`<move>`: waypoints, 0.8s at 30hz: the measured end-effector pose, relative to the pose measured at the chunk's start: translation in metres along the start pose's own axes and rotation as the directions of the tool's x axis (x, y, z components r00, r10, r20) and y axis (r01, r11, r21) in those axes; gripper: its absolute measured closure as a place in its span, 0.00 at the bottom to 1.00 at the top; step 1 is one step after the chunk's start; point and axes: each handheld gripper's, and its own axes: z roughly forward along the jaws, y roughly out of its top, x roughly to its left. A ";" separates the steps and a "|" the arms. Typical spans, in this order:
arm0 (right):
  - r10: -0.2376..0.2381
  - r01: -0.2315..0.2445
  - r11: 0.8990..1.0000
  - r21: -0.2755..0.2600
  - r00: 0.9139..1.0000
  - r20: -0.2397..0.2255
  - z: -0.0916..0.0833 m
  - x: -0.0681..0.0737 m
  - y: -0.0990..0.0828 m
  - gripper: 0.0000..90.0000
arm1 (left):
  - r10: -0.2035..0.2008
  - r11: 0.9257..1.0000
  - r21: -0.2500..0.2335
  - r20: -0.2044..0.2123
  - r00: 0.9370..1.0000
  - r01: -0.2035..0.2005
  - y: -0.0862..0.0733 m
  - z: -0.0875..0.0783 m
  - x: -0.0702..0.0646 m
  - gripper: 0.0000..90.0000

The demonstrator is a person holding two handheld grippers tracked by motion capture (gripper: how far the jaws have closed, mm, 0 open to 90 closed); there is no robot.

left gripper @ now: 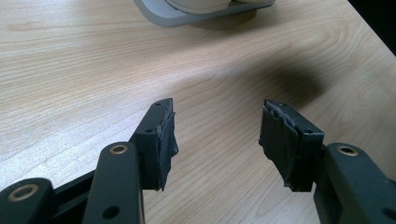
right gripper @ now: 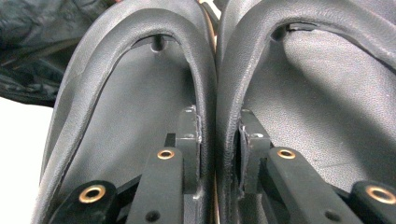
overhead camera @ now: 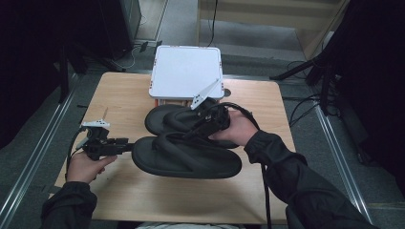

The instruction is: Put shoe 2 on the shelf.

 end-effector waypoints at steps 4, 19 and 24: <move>-0.008 0.008 1.000 0.000 1.000 0.008 -0.006 0.000 0.008 0.84 | 0.002 1.000 0.002 0.001 1.000 -0.002 0.000 0.000 -0.001 0.50; 0.122 -0.121 0.992 -0.019 0.987 0.102 -0.017 -0.006 0.037 0.84 | 0.011 1.000 0.002 0.000 1.000 -0.011 0.000 0.001 -0.001 0.50; 0.187 -0.183 0.982 -0.040 0.972 0.145 -0.021 -0.014 0.045 0.84 | 0.012 1.000 0.007 0.000 1.000 -0.012 -0.001 0.002 -0.001 0.50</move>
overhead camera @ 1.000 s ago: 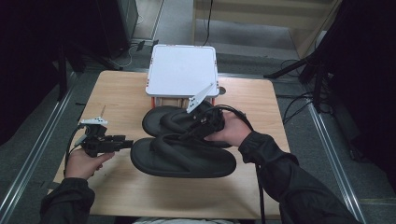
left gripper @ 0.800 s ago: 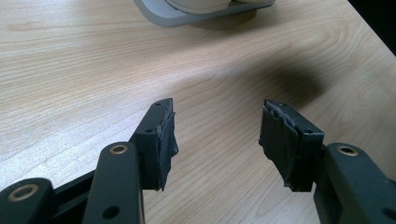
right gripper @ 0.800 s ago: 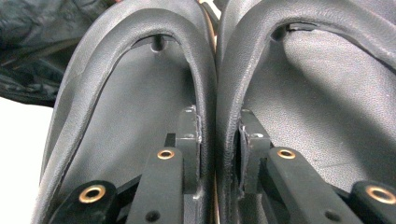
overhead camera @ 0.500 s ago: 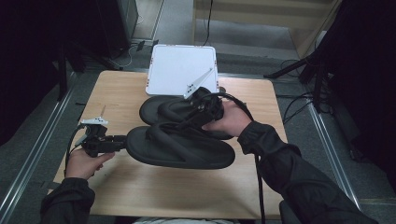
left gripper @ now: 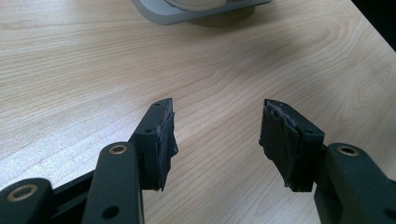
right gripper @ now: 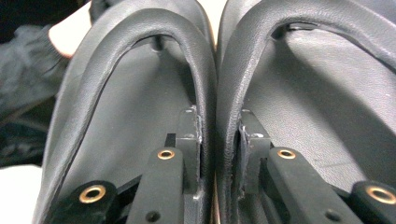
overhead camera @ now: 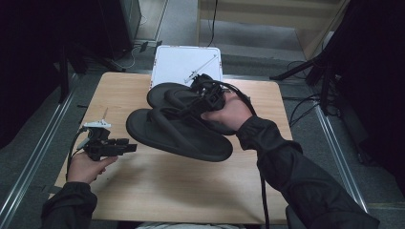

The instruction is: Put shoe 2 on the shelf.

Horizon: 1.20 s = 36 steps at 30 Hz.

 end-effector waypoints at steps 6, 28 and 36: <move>0.105 -0.103 0.994 -0.029 0.992 0.070 -0.002 -0.013 0.011 0.84 | 0.001 1.000 0.000 0.000 1.000 -0.001 0.000 0.000 0.000 0.50; 0.330 -0.302 0.942 -0.144 0.909 0.253 0.009 -0.080 0.042 0.84 | 0.001 1.000 0.003 0.003 1.000 -0.001 0.000 0.001 0.000 0.50; 0.446 -0.401 0.894 -0.201 0.838 0.314 0.016 -0.099 0.057 0.84 | -0.001 1.000 0.003 0.008 1.000 0.001 0.000 0.001 -0.001 0.50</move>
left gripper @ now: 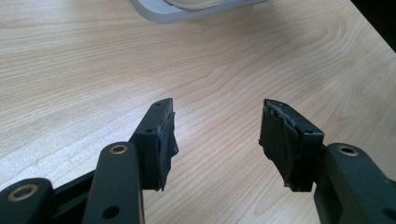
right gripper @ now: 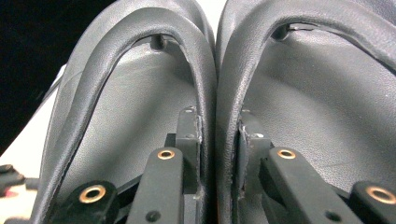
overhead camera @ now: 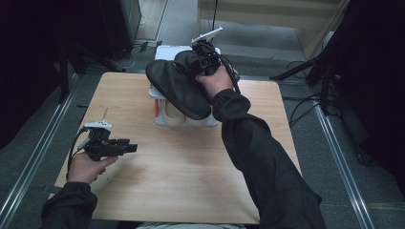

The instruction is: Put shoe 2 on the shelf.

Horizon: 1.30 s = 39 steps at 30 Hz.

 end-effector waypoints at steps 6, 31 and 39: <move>0.053 -0.052 0.998 -0.017 0.997 0.053 0.008 -0.001 0.013 0.84 | 0.003 1.000 0.003 0.004 1.000 -0.003 0.000 0.001 0.000 0.50; 0.334 -0.295 0.936 -0.190 0.915 0.226 0.022 0.002 0.036 0.83 | 0.017 1.000 0.008 0.022 1.000 -0.017 0.001 0.003 -0.002 0.50; 0.374 -0.332 0.920 -0.206 0.902 0.217 0.026 0.006 0.040 0.83 | 0.023 1.000 0.015 0.024 0.999 -0.023 0.002 0.004 -0.003 0.50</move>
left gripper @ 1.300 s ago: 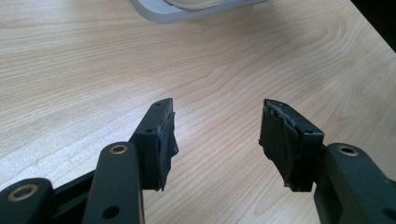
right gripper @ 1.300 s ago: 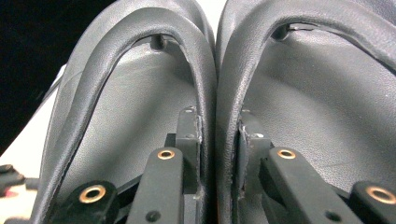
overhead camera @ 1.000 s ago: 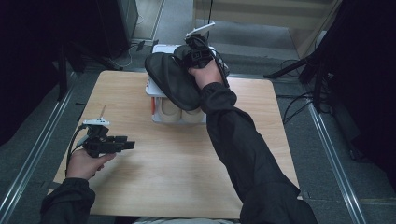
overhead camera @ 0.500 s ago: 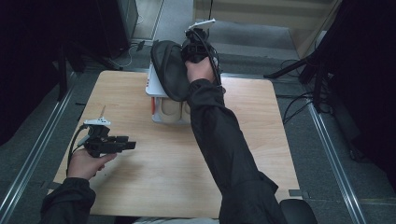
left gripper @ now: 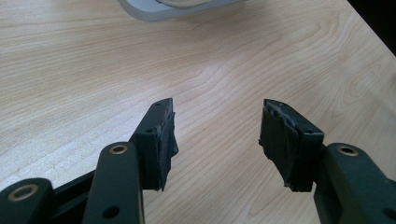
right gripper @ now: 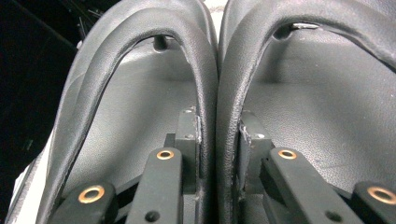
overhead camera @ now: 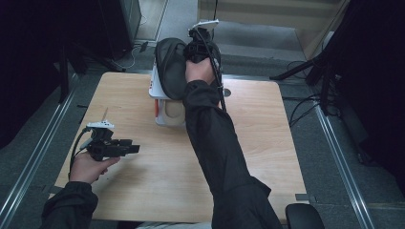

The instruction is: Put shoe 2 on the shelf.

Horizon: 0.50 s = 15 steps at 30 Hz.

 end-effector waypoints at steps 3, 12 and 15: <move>0.002 -0.002 1.000 0.002 1.000 0.000 0.005 0.005 0.001 0.83 | -0.001 1.000 -0.002 0.003 1.000 0.001 0.000 0.000 0.000 0.50; 0.017 -0.017 1.000 -0.004 1.000 0.023 0.013 0.010 0.002 0.83 | -0.004 1.000 -0.004 0.009 1.000 0.004 0.000 0.000 0.001 0.50; 0.022 -0.022 1.000 -0.008 0.999 0.034 0.014 0.009 0.003 0.83 | -0.006 1.000 -0.004 0.011 1.000 0.006 0.000 0.000 0.001 0.50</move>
